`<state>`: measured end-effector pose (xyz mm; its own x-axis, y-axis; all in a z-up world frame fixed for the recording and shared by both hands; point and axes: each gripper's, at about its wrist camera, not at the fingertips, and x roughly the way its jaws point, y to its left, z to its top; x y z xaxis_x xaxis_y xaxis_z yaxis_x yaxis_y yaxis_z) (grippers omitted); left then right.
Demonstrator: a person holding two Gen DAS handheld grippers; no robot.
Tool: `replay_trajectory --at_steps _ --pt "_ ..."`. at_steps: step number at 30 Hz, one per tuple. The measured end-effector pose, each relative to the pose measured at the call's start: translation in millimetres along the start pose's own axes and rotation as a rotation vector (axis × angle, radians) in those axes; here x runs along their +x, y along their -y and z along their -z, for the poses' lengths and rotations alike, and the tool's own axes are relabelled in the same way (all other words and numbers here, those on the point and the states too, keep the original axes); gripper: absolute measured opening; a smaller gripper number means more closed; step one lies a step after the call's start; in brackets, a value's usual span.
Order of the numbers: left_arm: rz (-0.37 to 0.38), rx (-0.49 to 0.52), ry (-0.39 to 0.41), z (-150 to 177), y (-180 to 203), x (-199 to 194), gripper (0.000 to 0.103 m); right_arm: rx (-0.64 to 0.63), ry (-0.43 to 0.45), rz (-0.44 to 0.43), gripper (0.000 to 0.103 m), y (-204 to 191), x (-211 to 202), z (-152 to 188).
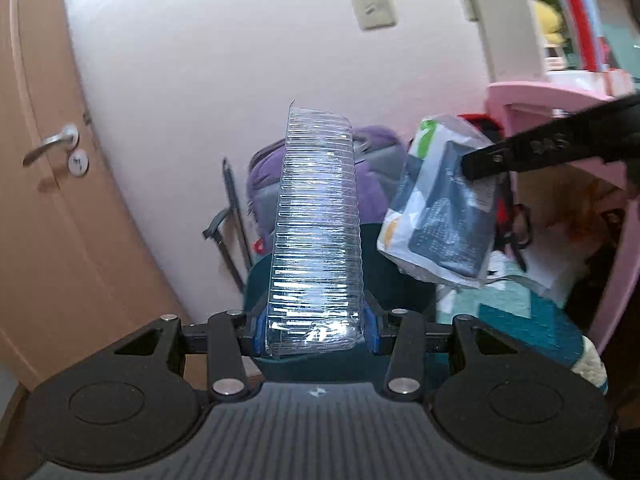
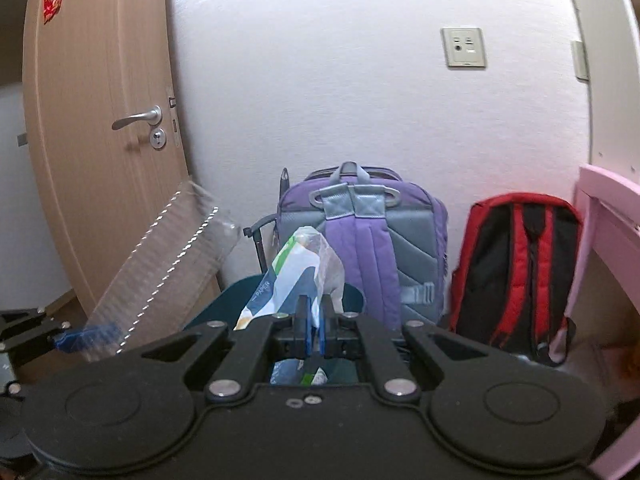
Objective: Collect trash
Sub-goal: 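Lift both items up over the teal wastebasket, then open both tools to drop the tray and snack bag into the wastebasket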
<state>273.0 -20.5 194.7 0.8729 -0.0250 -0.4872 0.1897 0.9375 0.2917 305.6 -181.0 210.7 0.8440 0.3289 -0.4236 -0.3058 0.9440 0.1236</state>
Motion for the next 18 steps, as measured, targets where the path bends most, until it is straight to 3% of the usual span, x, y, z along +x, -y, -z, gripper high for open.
replay_trajectory --at_steps 9,18 --pt "0.095 -0.169 -0.199 -10 -39 95 0.043 -0.070 -0.065 0.005 0.004 -12 71 -4" --pt "0.161 -0.155 -0.388 1 -34 167 0.043 -0.124 -0.238 0.023 0.004 -14 135 21"
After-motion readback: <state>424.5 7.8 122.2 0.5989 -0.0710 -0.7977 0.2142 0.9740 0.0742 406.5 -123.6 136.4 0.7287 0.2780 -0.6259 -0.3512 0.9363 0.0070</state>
